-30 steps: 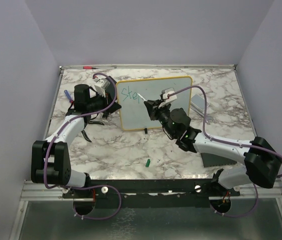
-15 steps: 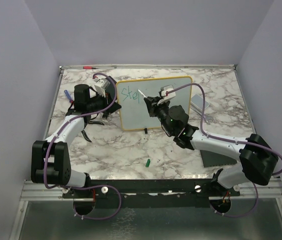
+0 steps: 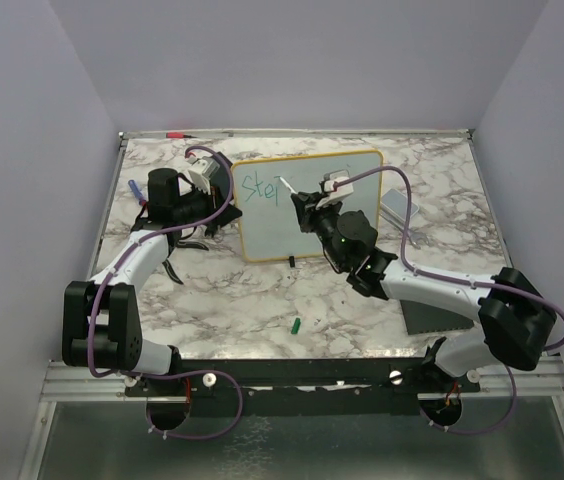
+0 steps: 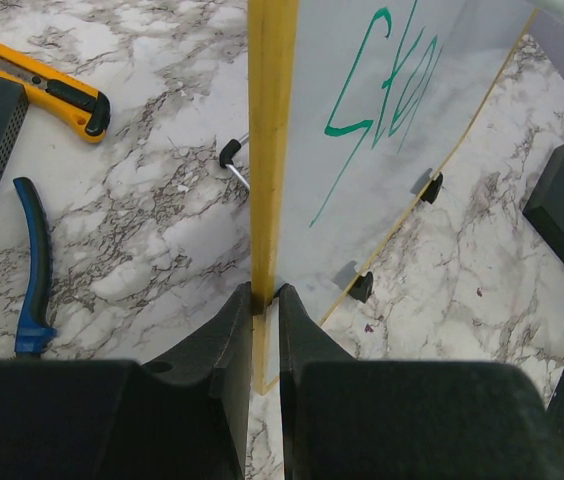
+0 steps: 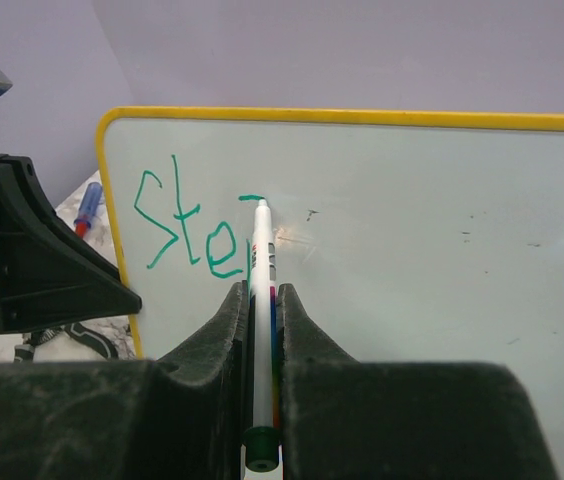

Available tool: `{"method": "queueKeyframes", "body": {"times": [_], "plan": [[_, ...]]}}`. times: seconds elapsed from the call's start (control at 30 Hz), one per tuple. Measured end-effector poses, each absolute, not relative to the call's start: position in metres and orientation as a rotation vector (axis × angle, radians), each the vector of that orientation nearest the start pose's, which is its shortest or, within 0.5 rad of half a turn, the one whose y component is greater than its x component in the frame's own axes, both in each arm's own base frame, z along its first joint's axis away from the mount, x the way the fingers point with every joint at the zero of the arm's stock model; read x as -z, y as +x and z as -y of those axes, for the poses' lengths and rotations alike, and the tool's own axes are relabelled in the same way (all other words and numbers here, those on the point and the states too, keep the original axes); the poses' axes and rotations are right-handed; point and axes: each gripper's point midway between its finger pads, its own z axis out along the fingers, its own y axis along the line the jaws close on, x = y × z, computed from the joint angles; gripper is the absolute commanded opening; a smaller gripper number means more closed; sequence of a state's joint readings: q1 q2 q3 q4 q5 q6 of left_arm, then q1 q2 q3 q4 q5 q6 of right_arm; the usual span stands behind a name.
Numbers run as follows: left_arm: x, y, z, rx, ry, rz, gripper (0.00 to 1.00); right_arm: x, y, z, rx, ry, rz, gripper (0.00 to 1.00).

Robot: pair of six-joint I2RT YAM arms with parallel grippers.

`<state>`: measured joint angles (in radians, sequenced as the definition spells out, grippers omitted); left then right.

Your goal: Write a sentence on the whiteboard

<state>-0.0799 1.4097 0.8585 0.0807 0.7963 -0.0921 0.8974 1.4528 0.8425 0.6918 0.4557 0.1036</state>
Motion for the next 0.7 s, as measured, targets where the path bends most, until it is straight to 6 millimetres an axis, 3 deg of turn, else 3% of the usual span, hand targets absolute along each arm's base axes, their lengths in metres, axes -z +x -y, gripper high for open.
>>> {"method": "queueKeyframes", "body": {"times": [0.23,0.7], "plan": [[-0.172,0.36,0.157,0.916,0.489,-1.944,0.0,-0.257,0.341,-0.3,-0.438,-0.198,-1.51,0.01],[-0.172,0.36,0.157,0.916,0.488,-1.945,0.0,-0.243,0.337,-0.311,-0.476,-0.248,-1.535,0.01]]}}
